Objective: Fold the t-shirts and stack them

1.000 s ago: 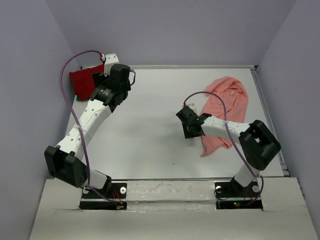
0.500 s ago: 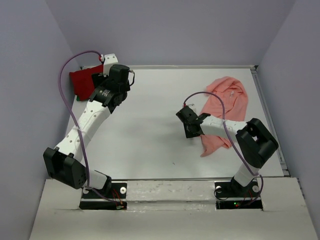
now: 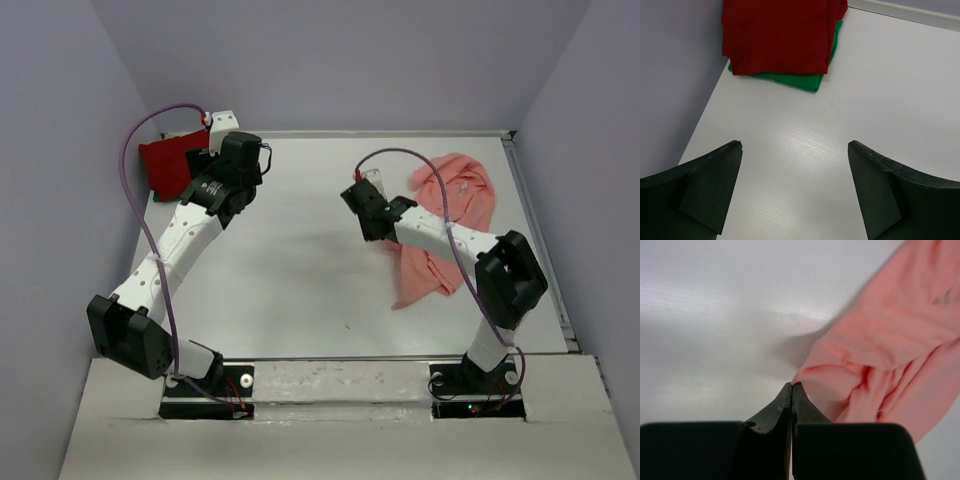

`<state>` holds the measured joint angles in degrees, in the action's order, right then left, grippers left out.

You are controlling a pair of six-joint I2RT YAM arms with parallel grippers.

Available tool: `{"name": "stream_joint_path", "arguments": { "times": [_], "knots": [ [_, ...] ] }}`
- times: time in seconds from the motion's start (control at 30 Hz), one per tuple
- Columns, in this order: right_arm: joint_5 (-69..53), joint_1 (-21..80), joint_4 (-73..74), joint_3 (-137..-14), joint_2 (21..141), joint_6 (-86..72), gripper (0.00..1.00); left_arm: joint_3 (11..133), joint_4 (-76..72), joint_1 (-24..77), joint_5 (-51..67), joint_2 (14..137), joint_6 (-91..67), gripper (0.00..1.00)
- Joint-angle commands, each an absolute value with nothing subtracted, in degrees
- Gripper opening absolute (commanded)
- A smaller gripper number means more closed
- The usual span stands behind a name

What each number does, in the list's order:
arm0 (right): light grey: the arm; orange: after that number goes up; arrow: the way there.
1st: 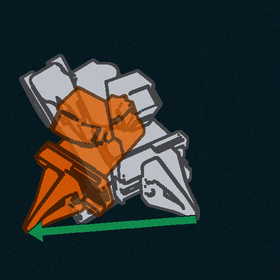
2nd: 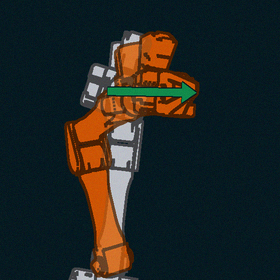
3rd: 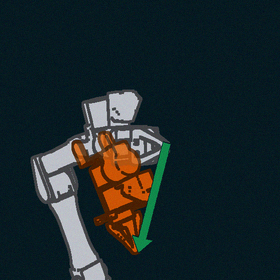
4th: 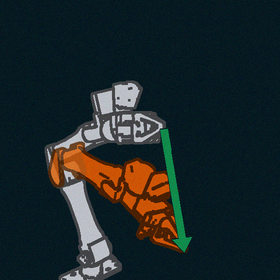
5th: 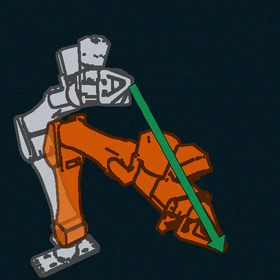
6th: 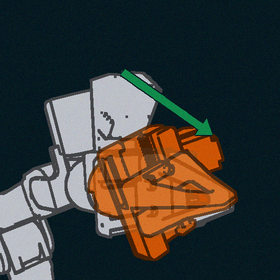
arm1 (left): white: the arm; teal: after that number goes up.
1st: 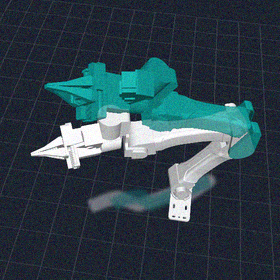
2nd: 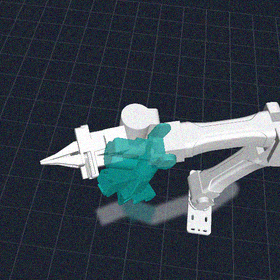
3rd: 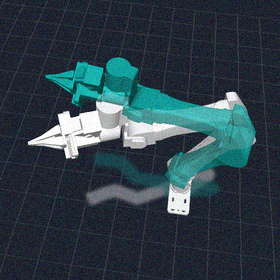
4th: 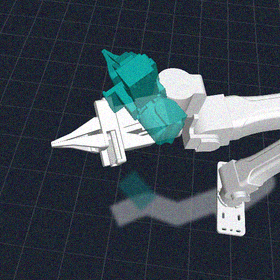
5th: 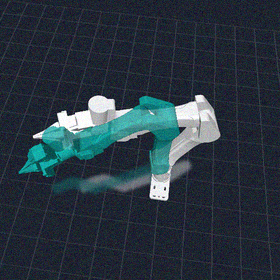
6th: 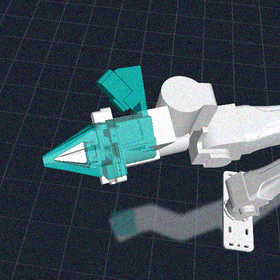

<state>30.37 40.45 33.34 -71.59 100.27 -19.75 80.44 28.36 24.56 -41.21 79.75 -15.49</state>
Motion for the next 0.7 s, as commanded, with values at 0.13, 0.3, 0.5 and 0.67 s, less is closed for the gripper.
{"name": "stream_joint_path", "arguments": {
  "times": [0.13,0.3,0.5,0.67],
  "knots": [
    [38.8,33.4,39.4,-120.5,105.5,2.1,0.0,80.4,28.2,25.0,-42.9,80.4,-15.9,0.99],
    [37.3,27.6,45.0,-141.7,113.3,6.9,0.0,79.9,28.0,25.3,-39.9,80.8,-17.1,0.99],
    [38.6,22.8,45.1,-140.0,112.5,7.2,0.0,80.1,28.6,27.2,-34.2,82.7,-17.3,0.99],
    [36.6,19.5,44.6,-136.3,111.4,5.7,0.0,80.2,31.3,30.1,-34.6,85.6,-20.3,0.99]
  ]
}}
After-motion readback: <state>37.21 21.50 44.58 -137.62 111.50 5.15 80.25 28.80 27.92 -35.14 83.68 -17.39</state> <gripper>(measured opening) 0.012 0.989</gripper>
